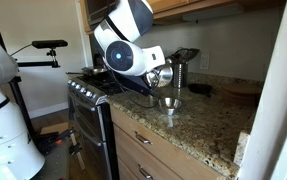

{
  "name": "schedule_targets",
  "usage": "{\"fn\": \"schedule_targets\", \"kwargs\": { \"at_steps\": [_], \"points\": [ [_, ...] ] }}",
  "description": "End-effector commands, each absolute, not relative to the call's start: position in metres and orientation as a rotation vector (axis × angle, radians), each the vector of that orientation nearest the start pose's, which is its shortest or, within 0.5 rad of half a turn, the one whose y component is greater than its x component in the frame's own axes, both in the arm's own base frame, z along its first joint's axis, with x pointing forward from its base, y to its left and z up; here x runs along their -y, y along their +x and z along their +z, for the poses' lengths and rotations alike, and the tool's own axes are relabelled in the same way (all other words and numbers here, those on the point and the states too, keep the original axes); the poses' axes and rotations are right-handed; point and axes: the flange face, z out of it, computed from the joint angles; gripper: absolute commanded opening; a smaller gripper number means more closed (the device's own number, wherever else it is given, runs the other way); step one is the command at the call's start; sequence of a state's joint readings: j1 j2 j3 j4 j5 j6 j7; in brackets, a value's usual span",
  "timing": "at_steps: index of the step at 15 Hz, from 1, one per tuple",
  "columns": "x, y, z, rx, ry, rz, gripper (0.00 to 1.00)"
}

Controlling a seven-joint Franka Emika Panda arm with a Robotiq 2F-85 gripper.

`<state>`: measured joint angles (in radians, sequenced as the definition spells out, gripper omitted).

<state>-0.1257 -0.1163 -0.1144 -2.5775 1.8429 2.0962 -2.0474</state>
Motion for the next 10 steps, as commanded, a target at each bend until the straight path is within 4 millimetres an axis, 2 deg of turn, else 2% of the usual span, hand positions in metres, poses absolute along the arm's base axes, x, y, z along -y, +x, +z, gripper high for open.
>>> {"fn": "schedule_targets", "kwargs": {
  "at_steps": [1, 10],
  "points": [
    [0.07, 0.449, 0.321, 0.376, -1.949, -1.351, 0.07],
    [0.08, 0.455, 0.311, 0.347, -1.905, -1.351, 0.07]
  ]
}}
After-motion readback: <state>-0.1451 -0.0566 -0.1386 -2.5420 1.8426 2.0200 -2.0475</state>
